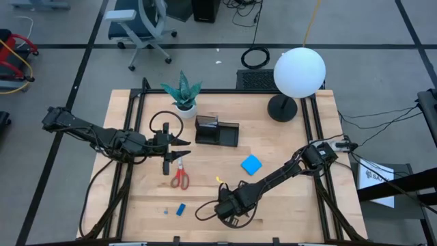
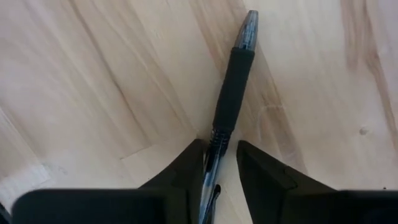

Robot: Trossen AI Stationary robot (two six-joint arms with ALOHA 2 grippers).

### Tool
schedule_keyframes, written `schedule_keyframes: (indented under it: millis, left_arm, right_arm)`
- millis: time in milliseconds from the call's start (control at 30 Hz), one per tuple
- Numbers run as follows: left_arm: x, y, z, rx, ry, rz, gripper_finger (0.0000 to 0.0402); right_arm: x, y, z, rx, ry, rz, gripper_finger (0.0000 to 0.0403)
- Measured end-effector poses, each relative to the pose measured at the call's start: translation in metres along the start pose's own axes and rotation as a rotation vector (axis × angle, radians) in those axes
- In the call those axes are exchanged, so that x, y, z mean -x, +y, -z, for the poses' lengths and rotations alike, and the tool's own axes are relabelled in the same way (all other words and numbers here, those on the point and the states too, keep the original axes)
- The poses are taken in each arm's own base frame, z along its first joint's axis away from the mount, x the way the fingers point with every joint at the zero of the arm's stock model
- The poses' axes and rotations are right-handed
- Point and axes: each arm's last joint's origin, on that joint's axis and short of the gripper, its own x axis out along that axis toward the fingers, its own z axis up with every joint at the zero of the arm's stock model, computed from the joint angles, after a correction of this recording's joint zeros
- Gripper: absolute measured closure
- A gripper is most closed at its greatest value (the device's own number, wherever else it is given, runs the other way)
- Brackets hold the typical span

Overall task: Pick and place office supplies into organizer
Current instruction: Put the black pen into the black desk organizer

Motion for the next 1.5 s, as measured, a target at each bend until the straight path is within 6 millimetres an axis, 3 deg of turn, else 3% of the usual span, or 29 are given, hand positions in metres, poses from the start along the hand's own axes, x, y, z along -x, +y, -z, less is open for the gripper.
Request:
schedule_keyframes:
  millis: [233,633,867,1000,1233,1500]
  left_arm:
    - [0.0,0.0,0.0,0.0,0.0,0.0,0.0256]
    - [0.0,0.0,0.0,0.002,0.0,0.0,0.0256]
    - [0.0,0.0,0.0,0.004,-0.002,0.0,0.0256]
    - [0.0,0.0,0.0,0.005,-0.001,0.001,0.0256]
    - [0.0,0.0,0.0,0.005,-0.002,0.0,0.0256]
    - [0.0,-0.002,0.0,-0.025,0.004,0.065,0.0256]
  right_arm:
    - [0.0,0.0,0.0,0.097,-0.004,0.002,0.0384]
    - [0.005,0.0,0.0,0.138,0.002,-0.019,0.0388]
    - [0.038,-0.003,-0.001,0.164,-0.096,-0.036,0.0388]
    - [0.074,-0.007,-0.003,0.191,-0.243,-0.042,0.0388]
    - [0.114,-0.016,-0.007,0.257,-0.535,0.107,0.0388]
    - [0.128,-0.013,-0.019,0.351,-0.823,0.348,0.0388]
